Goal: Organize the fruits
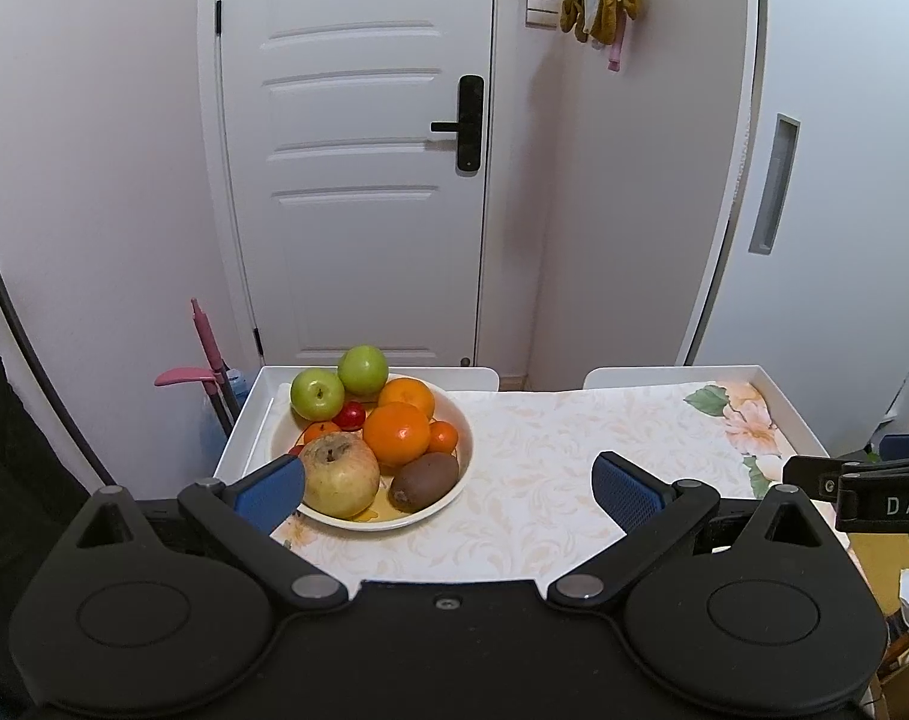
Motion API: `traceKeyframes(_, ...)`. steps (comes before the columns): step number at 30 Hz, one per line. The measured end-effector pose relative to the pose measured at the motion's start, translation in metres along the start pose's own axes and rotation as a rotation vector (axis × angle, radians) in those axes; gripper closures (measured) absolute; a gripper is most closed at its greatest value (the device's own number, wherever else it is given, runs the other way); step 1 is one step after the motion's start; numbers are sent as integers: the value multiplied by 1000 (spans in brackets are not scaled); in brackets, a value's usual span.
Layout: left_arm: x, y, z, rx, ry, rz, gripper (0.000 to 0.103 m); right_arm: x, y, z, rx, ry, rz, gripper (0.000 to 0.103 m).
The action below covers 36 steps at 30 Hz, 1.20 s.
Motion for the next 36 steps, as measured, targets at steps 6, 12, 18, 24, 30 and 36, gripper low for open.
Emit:
traceKeyframes(6, 0, 0, 0, 1, 1, 1, 0, 0, 1, -2, -1, -1, 1, 0)
traceKeyframes(12, 1, 0, 0, 4, -4, -1, 0, 0, 1, -4, 5, 0, -4, 0)
traceKeyframes(18, 2, 0, -1, 7, -6, -4, 0, 1, 0, -2, 12, -5, -7, 0)
traceKeyframes(24, 0, 2, 0, 24, 14, 22, 0, 2, 1, -1, 21, -10, -8, 0)
traceKeyframes(30, 1, 2, -1, 10, -3, 27, 0, 3, 1, 0, 25, -9, -9, 0)
traceKeyframes(36, 6, 1, -4, -1, -10, 14, 0, 4, 1, 0, 26, -9, -9, 0)
Point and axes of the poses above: each gripper's, at about its wrist camera, not at the fingertips, and x roughly the way its jaws point, z to its right, y to its top, the point moved 4 cm from there along x, roughly the way its jaws point, and after that the axes turned 5 degrees about z, right-handed, at the moved point
